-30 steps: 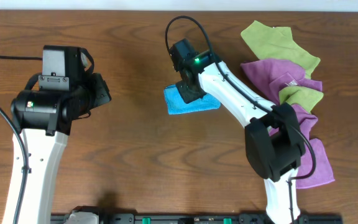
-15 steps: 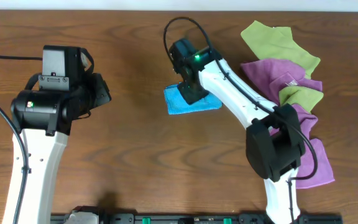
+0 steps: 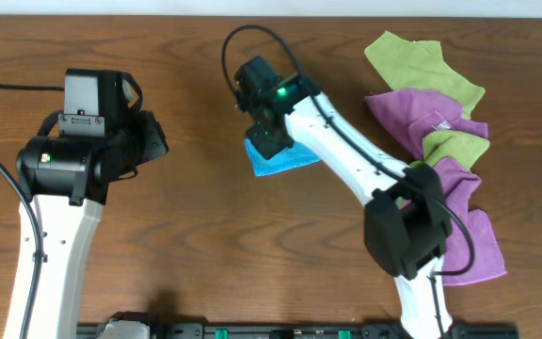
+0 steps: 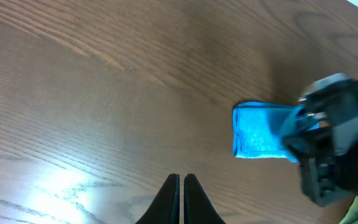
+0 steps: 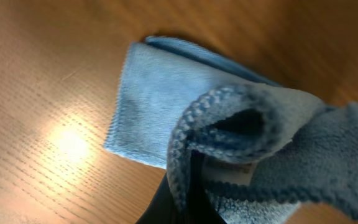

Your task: Fold the cloth

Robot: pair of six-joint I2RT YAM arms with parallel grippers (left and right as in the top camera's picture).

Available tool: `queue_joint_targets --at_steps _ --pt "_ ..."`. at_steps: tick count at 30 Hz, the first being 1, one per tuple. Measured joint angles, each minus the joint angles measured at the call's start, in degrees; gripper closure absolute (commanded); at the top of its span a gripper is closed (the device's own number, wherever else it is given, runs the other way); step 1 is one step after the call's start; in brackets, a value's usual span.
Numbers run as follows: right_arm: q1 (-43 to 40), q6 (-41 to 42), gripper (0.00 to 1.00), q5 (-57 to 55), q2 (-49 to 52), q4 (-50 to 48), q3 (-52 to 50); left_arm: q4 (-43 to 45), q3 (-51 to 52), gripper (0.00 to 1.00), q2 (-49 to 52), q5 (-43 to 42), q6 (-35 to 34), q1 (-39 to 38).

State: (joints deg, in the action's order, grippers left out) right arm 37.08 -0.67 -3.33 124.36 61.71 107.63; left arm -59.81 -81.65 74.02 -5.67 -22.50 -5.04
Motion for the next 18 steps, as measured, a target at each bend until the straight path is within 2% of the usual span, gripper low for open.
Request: queue_joint_targets --at_steps 11,18 --pt "1.05 -1.68 0.99 0.72 5.55 1.31 -0.87 0.0 0.0 0.94 0.0 0.0 0.0 0.0" --pt "0.92 -1.44 0.99 -4.42 5.55 1.29 -0.87 0.02 0.0 0.94 0.0 0.0 0.0 0.0"
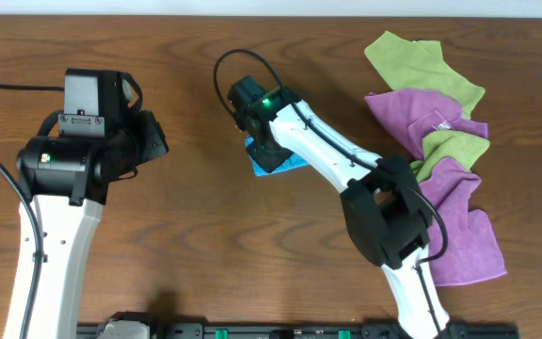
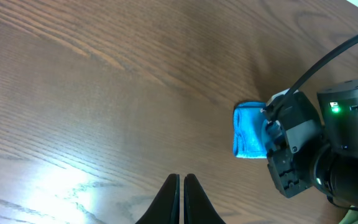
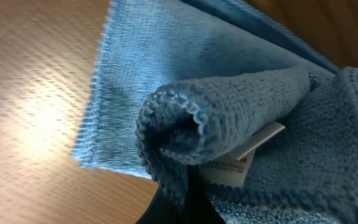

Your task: Fold the cloth

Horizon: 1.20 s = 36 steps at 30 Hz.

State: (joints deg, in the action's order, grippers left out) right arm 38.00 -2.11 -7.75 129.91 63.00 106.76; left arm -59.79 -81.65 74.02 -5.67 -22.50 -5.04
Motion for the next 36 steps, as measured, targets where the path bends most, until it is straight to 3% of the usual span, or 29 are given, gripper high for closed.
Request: queue_joint_targets --at_steps 5,6,7,8,10,13,15,16,18,19,24,29,32,34,35,36 --pt "-0.55 0.02 0.96 -1.09 0.0 -0.96 0.0 0.02 0.0 0.94 0.0 0.0 0.0 0.0" --pt "-0.7 0.13 0.76 -0.92 0.0 -1.31 0.0 0.02 0.0 0.94 0.0 0.0 0.0 0.0" --pt "-0.79 0.48 0.5 -0.63 0.0 -1.57 0.0 0.02 0.0 0.94 0.0 0.0 0.0 0.0" --pt "-0.81 0.37 0.34 0.17 0.0 -1.97 0.0 0.04 0.0 0.94 0.0 0.0 0.0 0.0" --pt "-0.87 0.37 0.21 2.69 0.0 -2.89 0.0 0.04 0.0 0.93 0.0 0.0 0.0 0.0" --pt "-1.03 0.35 0.24 8.79 0.0 -3.52 0.0 0.15 0.0 0.92 0.0 0.0 0.02 0.0" --pt "-1.14 0.35 0.31 12.87 0.0 -3.96 0.0 0.33 0.0 0.91 0.0 -0.02 0.02 0.0" --pt "-1.36 0.61 0.48 16.0 0.0 -3.98 0.02 0.44 0.0 0.9 0.0 -0.02 0.0 0.0" --pt "-1.95 0.24 0.92 19.85 0.0 -3.72 0.37 0.63 0.0 0.9 0.0 -0.02 0.0 0.0" --pt "-2.38 0.35 0.99 21.51 0.0 -3.26 0.87 0.9 0.0 0.89 0.0 -0.02 0.02 0.0" --pt "-6.71 0.55 0.99 25.88 -0.04 0.92 8.0 3.48 0.09 0.83 0.02 -0.07 0.22 0.0" --pt "-13.14 0.57 0.99 24.3 -1.77 4.07 14.49 11.8 4.55 0.74 0.83 -3.13 0.44 0.0" --pt "-17.25 0.57 0.99 22.95 -3.21 5.38 15.32 18.88 9.94 0.5 3.21 -7.21 0.48 -0.07" --pt "-19.76 0.57 0.99 22.29 -3.41 5.86 15.19 25.9 14.45 0.12 6.05 -10.73 0.7 -0.42" --pt "-20.98 0.57 0.99 22.1 -3.41 5.73 14.71 28.63 16.33 0.04 7.72 -12.5 0.48 -0.66" --pt "-21.88 0.57 0.98 21.86 -3.41 5.68 14.05 31.23 17.81 0.04 9.2 -14.1 0.44 -0.87"
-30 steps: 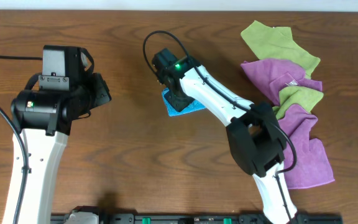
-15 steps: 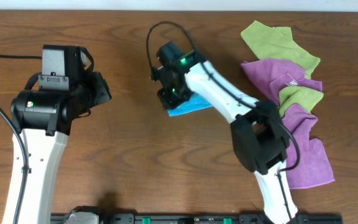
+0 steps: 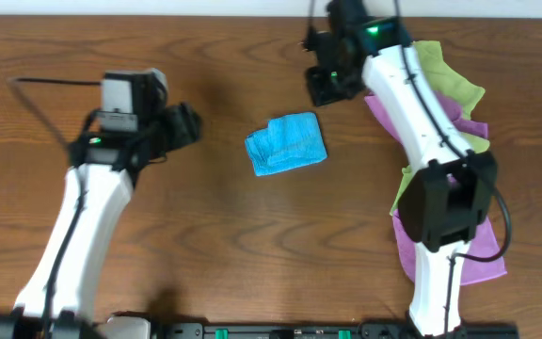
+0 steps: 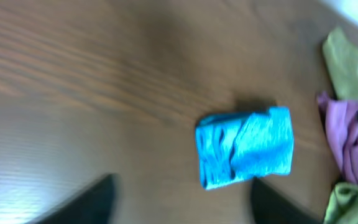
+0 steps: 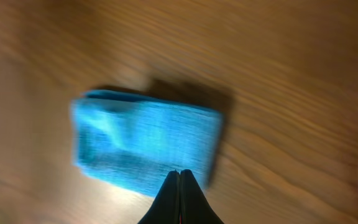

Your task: Fold the cloth

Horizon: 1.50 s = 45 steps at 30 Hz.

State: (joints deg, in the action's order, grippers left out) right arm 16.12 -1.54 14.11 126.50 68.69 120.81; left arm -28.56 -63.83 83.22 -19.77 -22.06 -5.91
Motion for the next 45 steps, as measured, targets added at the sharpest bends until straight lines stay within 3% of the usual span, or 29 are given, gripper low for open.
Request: queue_joint_targets --at_steps 14,32,45 --pt "-2.93 1.22 0.99 -0.85 0.0 -14.01 -19.56 23.43 4.13 0.05 21.38 -15.74 -2.91 -7.61" --pt "-2.67 5.11 0.99 -0.31 0.72 -21.31 -23.5 24.46 3.96 0.05 26.88 -19.34 -6.91 -9.42" --pt "3.37 6.16 0.99 4.07 2.54 -22.93 -23.5 24.46 3.91 0.05 27.02 -20.15 -9.99 -11.26"
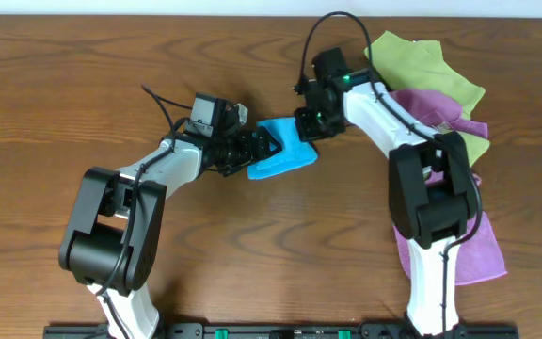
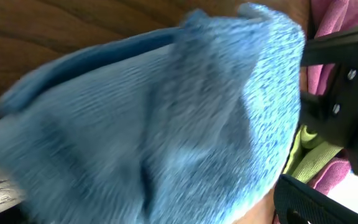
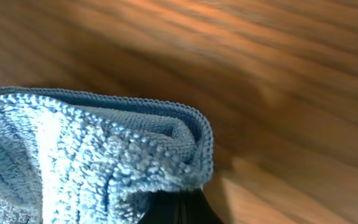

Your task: Fold the cloth

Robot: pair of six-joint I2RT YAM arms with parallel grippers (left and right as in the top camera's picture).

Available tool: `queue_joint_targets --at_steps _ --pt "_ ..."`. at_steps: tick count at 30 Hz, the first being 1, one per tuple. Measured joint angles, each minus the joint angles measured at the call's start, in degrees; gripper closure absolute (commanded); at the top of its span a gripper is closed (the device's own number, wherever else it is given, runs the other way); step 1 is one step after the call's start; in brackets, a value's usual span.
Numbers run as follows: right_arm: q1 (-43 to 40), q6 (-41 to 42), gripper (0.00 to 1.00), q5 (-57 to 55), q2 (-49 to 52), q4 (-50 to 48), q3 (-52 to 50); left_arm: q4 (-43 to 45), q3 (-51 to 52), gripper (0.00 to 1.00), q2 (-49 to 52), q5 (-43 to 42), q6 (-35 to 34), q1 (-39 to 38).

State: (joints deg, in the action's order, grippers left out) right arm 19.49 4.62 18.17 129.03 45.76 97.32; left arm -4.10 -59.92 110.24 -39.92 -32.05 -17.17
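A blue cloth (image 1: 285,158) lies folded into a small thick rectangle at the middle of the table. My left gripper (image 1: 260,146) is at its left edge. In the left wrist view the blurred cloth (image 2: 166,124) fills the frame, and the left gripper (image 2: 151,210) stands open with its dark fingers (image 2: 309,202) wide apart on either side of it. My right gripper (image 1: 306,125) is at the cloth's upper right corner. In the right wrist view the right gripper (image 3: 179,206) is shut, its tips tucked under the cloth's hemmed edge (image 3: 104,149).
A heap of green and purple cloths (image 1: 440,104) lies at the right, running down to a purple one (image 1: 469,245) by the right arm's base. Bare wooden table (image 1: 158,56) surrounds the blue cloth. The right arm's black wrist (image 2: 347,93) shows close in the left wrist view.
Both grippers have come to the blue cloth: the left from the table's left side to its left edge, the right from the far edge to its upper right corner. The cloth sits slightly turned.
The right gripper was shut on a flap of the blue cloth, holding it over the rest, while the left stayed shut and away. Then the cloth lay folded and free, the right gripper shut near the far edge, the left open. Now both are at the cloth.
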Motion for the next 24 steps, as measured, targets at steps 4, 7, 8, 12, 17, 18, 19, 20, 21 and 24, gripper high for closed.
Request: queue_joint_targets --at_steps 4,7,8,12,17,18,19,20,21,24 --pt "1.01 0.2 0.99 0.37 0.0 0.0 0.0 -0.37 -0.02 0.11 0.0 -0.13 -0.39 0.0" --pt "0.9 0.42 0.99 0.5 0.0 0.04 0.0 -1.62 -0.22 0.71 0.31 0.44 -0.94 -0.13" --pt "0.68 0.52 0.99 0.55 0.0 0.07 0.0 -1.86 -0.2 0.87 0.68 0.52 -1.03 -0.17" --pt "0.02 0.85 0.99 1.7 0.0 0.24 0.0 -1.92 -0.2 0.94 1.6 1.36 -0.98 -0.22" --pt "-0.85 0.94 0.99 3.21 0.0 2.38 0.42 -1.66 -0.2 0.94 1.62 1.38 -1.03 -0.17" --pt "-1.09 0.9 0.99 3.32 0.0 3.52 0.81 -1.33 -0.2 0.94 1.62 1.36 -1.07 -0.07" --pt "-1.36 0.83 0.99 3.48 0.0 4.79 1.44 -0.79 -0.2 0.94 1.62 1.36 -1.18 0.02" --pt "-1.55 0.74 0.99 3.58 0.02 5.88 2.1 -0.17 -0.2 0.94 1.62 1.27 -1.27 0.22" --pt "-1.9 0.55 0.99 3.69 0.07 7.52 3.23 0.85 -0.2 0.94 1.62 1.05 -1.49 0.61" --pt "-3.37 -0.66 0.99 3.87 0.13 12.41 7.65 4.63 -0.22 0.94 1.62 -0.42 -2.84 3.1"
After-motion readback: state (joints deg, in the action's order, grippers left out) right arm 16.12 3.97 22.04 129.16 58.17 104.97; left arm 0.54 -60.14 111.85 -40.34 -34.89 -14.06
